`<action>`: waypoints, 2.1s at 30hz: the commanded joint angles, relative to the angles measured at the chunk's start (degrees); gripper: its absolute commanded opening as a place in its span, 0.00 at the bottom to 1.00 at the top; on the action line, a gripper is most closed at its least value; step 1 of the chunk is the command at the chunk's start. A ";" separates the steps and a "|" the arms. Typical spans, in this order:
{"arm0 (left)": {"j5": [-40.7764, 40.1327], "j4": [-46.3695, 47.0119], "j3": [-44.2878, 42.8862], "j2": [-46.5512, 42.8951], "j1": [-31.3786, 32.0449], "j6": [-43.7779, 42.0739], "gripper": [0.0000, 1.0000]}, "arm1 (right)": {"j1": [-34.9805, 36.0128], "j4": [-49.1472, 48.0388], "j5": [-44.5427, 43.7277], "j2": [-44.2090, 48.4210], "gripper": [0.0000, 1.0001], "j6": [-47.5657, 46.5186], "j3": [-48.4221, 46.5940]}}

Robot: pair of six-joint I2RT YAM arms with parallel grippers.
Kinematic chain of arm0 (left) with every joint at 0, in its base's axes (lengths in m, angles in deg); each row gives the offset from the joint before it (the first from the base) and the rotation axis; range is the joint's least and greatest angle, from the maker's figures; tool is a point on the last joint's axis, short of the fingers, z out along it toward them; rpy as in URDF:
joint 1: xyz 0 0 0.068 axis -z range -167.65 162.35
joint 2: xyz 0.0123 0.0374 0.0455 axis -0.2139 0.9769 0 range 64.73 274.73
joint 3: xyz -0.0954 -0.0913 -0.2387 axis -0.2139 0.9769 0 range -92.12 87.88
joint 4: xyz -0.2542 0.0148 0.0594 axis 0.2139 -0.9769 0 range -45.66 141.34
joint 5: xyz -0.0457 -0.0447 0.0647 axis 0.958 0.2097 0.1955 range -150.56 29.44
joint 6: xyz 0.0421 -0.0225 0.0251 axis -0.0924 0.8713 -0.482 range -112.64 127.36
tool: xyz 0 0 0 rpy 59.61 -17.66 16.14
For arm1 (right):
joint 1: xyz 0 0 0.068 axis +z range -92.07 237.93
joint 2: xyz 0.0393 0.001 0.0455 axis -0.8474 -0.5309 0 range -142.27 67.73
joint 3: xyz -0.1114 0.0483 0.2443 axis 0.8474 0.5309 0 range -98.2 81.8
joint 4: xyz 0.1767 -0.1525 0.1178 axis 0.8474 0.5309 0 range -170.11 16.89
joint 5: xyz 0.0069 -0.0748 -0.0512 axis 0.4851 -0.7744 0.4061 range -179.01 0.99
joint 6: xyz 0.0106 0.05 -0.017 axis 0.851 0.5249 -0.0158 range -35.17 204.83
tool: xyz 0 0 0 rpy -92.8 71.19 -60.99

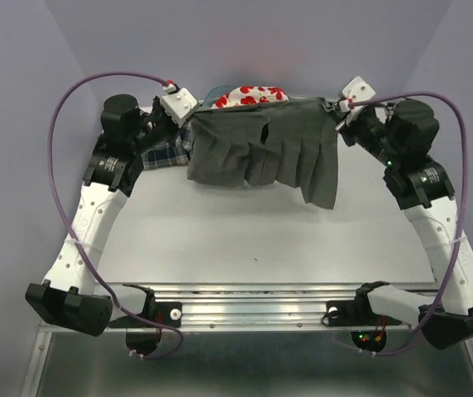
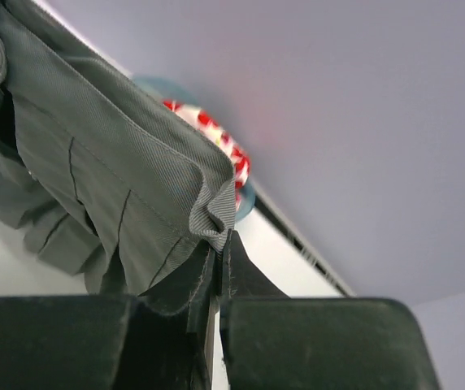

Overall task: Fold and stack the skirts
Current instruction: Flatten the skirt out

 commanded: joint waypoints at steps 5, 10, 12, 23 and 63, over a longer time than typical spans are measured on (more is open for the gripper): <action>3.06 -2.83 -1.50 -5.04 9.82 6.63 0.00 | -1.81 4.65 14.59 -1.23 0.01 10.25 -7.00; -0.09 -2.39 -2.63 -5.22 14.51 10.84 0.00 | -0.41 4.85 14.20 -0.54 0.01 13.16 -5.16; -4.64 -1.69 -4.22 -4.52 10.21 12.07 0.00 | -0.41 2.55 4.63 -1.06 0.01 8.51 -4.63; -15.86 1.66 -9.06 -0.29 -1.32 16.91 0.00 | -3.22 -4.05 -8.53 -6.68 0.01 11.04 -11.92; -12.22 -22.26 19.85 -21.77 1.67 8.56 0.00 | -8.75 6.61 16.82 19.54 0.01 6.39 30.70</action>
